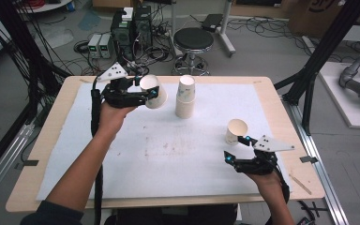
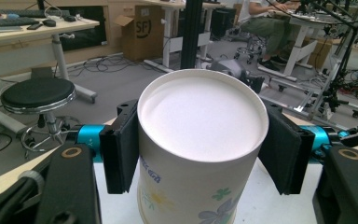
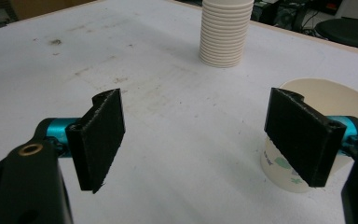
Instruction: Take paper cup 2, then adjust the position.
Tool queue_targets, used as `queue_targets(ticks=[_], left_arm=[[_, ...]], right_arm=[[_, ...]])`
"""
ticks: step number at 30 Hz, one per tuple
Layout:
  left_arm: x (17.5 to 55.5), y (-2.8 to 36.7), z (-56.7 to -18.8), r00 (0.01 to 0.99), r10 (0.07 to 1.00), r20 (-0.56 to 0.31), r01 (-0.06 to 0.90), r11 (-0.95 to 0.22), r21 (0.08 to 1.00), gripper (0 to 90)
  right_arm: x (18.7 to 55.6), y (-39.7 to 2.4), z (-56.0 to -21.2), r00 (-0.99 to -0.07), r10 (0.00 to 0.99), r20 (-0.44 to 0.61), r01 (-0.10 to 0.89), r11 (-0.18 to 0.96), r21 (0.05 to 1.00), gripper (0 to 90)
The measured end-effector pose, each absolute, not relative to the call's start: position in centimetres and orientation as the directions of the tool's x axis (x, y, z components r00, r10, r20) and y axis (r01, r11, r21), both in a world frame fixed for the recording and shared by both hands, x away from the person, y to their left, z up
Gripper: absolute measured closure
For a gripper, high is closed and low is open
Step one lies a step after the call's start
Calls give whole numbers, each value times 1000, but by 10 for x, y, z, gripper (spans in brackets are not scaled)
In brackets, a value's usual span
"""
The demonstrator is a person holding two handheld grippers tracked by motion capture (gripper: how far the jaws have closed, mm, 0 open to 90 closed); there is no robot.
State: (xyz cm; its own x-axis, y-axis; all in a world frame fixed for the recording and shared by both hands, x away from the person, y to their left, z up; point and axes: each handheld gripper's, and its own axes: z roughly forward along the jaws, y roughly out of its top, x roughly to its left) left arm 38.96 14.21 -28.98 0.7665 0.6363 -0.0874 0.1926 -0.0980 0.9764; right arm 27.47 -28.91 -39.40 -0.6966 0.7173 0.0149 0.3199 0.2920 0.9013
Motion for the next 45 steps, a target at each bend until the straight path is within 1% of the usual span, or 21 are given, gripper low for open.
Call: queue_targets(ticks=[11, 27, 30, 37, 45], left_arm=[[378, 149, -300, 776, 625, -87, 206, -120, 971, 359], [359, 143, -323, 821, 565, -88, 219, -167, 961, 358], [353, 142, -328, 822, 560, -100, 226, -161, 961, 358], [340, 143, -338, 834, 542, -107, 239, -179, 954, 358], [329, 140, -348, 867, 484, -123, 241, -189, 952, 357]], right_arm=[[274, -285, -394, -714, 700, 18, 313, 296, 902, 205], [275, -270, -398, -770, 637, 40, 307, 314, 898, 204], [275, -266, -399, -787, 616, 32, 285, 317, 904, 205], [275, -256, -399, -813, 581, 36, 276, 331, 902, 204], [276, -244, -396, -847, 531, 22, 237, 340, 910, 205]])
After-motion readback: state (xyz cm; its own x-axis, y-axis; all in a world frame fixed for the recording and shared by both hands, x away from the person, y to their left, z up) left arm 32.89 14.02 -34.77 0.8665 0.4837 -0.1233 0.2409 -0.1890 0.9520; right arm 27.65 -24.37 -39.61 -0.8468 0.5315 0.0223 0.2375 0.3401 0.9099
